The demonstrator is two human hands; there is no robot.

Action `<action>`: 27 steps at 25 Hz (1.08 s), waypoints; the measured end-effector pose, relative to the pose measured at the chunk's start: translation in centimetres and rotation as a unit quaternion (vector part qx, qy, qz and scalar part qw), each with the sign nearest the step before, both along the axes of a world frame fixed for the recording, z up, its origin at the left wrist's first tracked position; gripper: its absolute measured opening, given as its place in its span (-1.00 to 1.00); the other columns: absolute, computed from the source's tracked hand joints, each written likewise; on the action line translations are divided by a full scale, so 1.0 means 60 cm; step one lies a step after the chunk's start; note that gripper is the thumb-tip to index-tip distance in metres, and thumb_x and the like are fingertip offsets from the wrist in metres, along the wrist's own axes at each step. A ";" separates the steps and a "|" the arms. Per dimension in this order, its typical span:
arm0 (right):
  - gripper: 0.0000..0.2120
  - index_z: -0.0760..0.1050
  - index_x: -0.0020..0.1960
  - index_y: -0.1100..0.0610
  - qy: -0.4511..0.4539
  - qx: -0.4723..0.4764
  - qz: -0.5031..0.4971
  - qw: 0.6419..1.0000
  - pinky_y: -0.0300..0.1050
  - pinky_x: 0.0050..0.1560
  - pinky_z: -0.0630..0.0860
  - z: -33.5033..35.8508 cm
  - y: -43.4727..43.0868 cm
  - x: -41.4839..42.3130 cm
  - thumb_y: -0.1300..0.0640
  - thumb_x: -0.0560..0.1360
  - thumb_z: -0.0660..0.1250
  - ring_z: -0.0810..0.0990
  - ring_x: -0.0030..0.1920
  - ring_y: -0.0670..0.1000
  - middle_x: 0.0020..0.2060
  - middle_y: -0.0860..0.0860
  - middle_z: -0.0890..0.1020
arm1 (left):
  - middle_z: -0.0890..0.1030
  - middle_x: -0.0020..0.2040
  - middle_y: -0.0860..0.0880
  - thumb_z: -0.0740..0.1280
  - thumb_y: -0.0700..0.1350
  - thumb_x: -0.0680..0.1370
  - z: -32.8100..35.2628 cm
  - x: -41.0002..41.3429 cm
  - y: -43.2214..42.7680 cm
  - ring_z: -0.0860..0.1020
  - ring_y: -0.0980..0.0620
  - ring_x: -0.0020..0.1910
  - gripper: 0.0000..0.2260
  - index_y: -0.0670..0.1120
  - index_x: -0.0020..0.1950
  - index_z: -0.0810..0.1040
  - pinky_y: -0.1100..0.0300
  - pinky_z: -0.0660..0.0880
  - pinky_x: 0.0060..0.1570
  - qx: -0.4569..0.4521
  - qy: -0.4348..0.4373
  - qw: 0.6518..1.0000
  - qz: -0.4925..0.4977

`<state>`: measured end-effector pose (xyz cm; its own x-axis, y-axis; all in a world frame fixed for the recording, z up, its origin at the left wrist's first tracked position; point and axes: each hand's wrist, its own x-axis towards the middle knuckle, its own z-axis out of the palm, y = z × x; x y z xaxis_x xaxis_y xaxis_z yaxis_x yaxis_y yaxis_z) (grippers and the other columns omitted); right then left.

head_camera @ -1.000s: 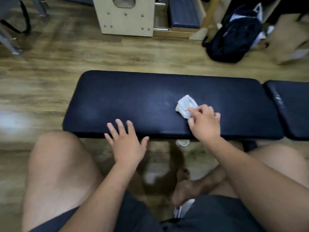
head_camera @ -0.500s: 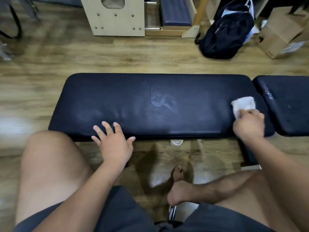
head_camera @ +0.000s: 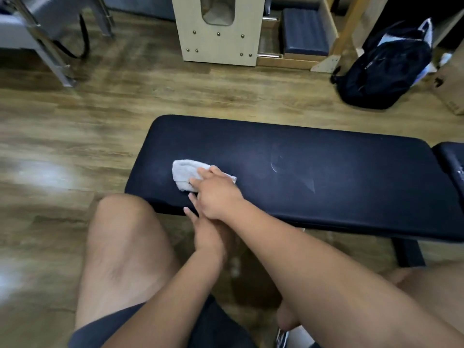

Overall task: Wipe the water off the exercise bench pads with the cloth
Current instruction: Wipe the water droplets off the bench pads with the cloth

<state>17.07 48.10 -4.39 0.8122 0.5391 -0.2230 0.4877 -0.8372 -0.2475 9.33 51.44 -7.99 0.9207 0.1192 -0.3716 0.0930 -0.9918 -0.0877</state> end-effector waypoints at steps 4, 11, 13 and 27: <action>-0.59 0.42 0.37 -0.07 -0.022 -0.020 -0.117 0.993 0.04 0.39 0.28 -0.010 -0.146 0.032 0.05 0.53 0.16 0.20 0.45 0.09 0.50 0.01 0.26 | -0.11 0.57 -0.31 0.16 0.18 0.58 0.035 -0.002 -0.009 -0.13 -0.48 0.49 -0.23 -0.15 0.59 -0.15 -0.36 0.04 0.42 -0.047 -0.017 0.999 0.011; -0.63 0.37 0.34 -0.04 -0.074 -0.141 -0.418 0.894 0.39 0.43 -0.02 -0.022 -0.603 0.053 0.03 0.56 0.04 0.26 0.44 0.16 0.49 0.04 0.26 | 0.03 0.58 -0.22 0.13 0.20 0.60 0.050 0.024 -0.029 -0.02 -0.32 0.54 -0.35 -0.11 0.58 0.07 -0.25 0.00 0.48 -0.047 -0.042 0.998 0.015; -0.63 0.36 0.32 -0.01 -0.061 -0.151 -0.445 0.881 0.34 0.42 0.11 -0.020 -0.689 0.034 0.03 0.55 0.03 0.31 0.40 0.22 0.49 0.07 0.28 | 0.17 0.57 -0.15 0.23 0.13 0.57 0.055 0.027 -0.068 0.07 -0.24 0.54 -0.41 -0.08 0.53 0.23 -0.28 0.02 0.46 -0.082 -0.095 0.990 -0.061; -0.66 0.53 0.22 0.26 -0.055 0.042 -0.606 0.793 0.09 0.18 0.43 -0.009 -0.820 -0.087 0.26 0.49 0.18 0.49 0.15 0.37 0.14 0.35 0.56 | 0.15 0.58 -0.09 0.20 -0.06 0.62 0.054 0.014 -0.261 -0.01 -0.20 0.57 -0.66 -0.01 0.39 0.29 -0.37 -0.17 0.44 -0.063 -0.078 0.993 -0.065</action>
